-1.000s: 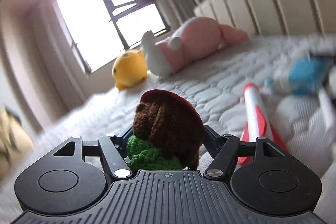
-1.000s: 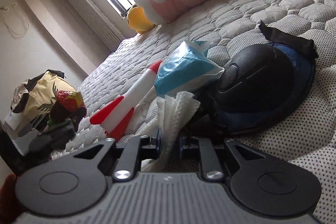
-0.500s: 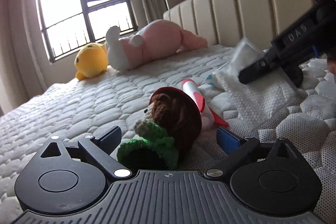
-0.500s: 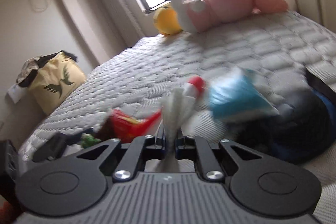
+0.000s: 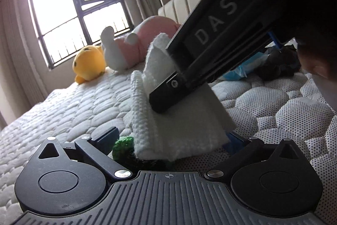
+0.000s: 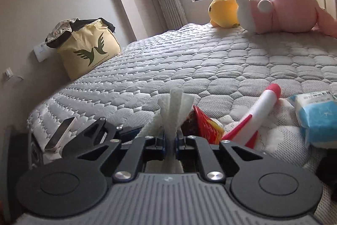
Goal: Organize soft objects
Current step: 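Tilt the doll with the left tool while the right tool wipes its underside, then release the doll onto the bed and grasp the foam rocket with the left tool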
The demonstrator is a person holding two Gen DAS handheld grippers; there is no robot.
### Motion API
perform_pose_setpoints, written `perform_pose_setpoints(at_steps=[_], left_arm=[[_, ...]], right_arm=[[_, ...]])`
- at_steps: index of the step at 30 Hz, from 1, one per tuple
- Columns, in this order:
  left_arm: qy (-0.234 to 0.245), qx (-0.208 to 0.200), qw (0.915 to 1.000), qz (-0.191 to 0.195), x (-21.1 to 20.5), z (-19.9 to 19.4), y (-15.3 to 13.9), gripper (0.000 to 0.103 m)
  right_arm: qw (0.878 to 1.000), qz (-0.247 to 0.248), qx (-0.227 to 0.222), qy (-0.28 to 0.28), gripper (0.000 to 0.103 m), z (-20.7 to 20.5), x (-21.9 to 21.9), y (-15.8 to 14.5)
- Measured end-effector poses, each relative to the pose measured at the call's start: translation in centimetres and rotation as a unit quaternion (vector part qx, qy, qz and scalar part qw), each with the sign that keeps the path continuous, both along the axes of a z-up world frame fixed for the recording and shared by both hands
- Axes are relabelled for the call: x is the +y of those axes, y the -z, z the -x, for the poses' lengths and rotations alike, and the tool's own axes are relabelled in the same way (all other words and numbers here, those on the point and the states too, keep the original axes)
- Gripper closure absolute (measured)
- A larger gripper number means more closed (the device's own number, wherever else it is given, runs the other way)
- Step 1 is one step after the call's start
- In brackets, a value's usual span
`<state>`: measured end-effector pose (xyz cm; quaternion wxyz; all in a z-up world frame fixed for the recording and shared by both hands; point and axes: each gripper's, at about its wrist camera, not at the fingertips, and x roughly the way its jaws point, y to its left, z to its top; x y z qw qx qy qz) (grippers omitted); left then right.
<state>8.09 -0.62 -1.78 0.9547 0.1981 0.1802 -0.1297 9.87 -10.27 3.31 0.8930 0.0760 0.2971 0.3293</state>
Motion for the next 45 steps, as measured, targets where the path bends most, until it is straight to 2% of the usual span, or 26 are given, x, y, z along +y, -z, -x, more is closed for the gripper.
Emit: perform_pose_setpoints(at_steps=[5,11,14,17,21,24,27,30,31,32,33,36,40,42,44,45], left_arm=[[-0.003,0.003,0.9998,0.017,0.6,-0.2,-0.1,0.0],[-0.004,0.003,0.9998,0.017,0.7,-0.3,0.0,0.0],[-0.005,0.0,0.9999,0.013,0.6,-0.3,0.0,0.0],[-0.01,-0.003,0.9999,0.011,0.4,-0.3,-0.1,0.0],[-0.012,-0.002,0.9999,0.012,0.4,-0.2,0.0,0.0],[-0.011,-0.002,0.9998,0.016,0.5,-0.1,-0.1,0.0],[-0.005,-0.008,0.9996,0.027,0.8,0.1,-0.3,0.0],[0.005,0.008,0.9997,0.024,0.7,-0.5,-0.4,0.001],[0.004,0.013,0.9998,0.017,0.5,-0.8,-0.4,0.006],[-0.002,0.02,0.9998,0.008,0.3,-1.2,-0.5,0.035],[-0.011,0.029,0.9995,0.002,0.3,-1.7,-0.5,0.04],[-0.028,0.034,0.999,0.013,0.8,-2.5,-1.0,0.041],[-0.08,0.014,0.9967,-0.004,1.5,-4.5,-2.0,0.041],[-0.096,0.024,0.9951,-0.008,2.0,-6.1,-2.4,0.041],[-0.098,0.029,0.9945,-0.02,2.0,-7.0,-2.5,0.037],[-0.097,0.03,0.9944,-0.029,1.8,-7.3,-2.6,0.027]], right_arm=[[0.999,0.034,0.006,0.033,0.093,0.6,-1.5,0.4],[0.995,0.058,0.026,0.075,0.092,0.3,-3.0,2.0],[0.994,0.066,0.018,0.091,0.092,0.6,-3.7,2.1],[0.989,0.088,-0.008,0.118,0.092,0.9,-4.7,1.9],[0.989,0.059,0.009,0.139,0.092,0.5,-6.8,1.6],[0.989,0.053,0.002,0.142,0.092,0.7,-7.4,1.3],[0.989,0.025,0.007,0.144,0.092,0.9,-8.5,1.4],[0.989,0.01,0.023,0.148,0.092,1.1,-9.6,2.3],[0.988,0.008,0.028,0.15,0.092,1.1,-10.0,2.6],[0.988,0.005,0.031,0.151,0.092,1.2,-10.3,2.9],[0.988,0.001,0.033,0.152,0.092,1.4,-10.7,3.1],[0.988,-0.015,0.033,0.15,0.092,1.7,-12.0,3.5],[0.986,-0.032,0.044,0.157,0.092,1.4,-13.6,4.5],[0.985,-0.043,0.052,0.157,0.092,1.1,-14.1,5.3],[0.985,-0.051,0.058,0.155,0.092,1.0,-14.4,5.9],[0.985,-0.056,0.059,0.153,0.092,1.0,-14.6,6.2]])
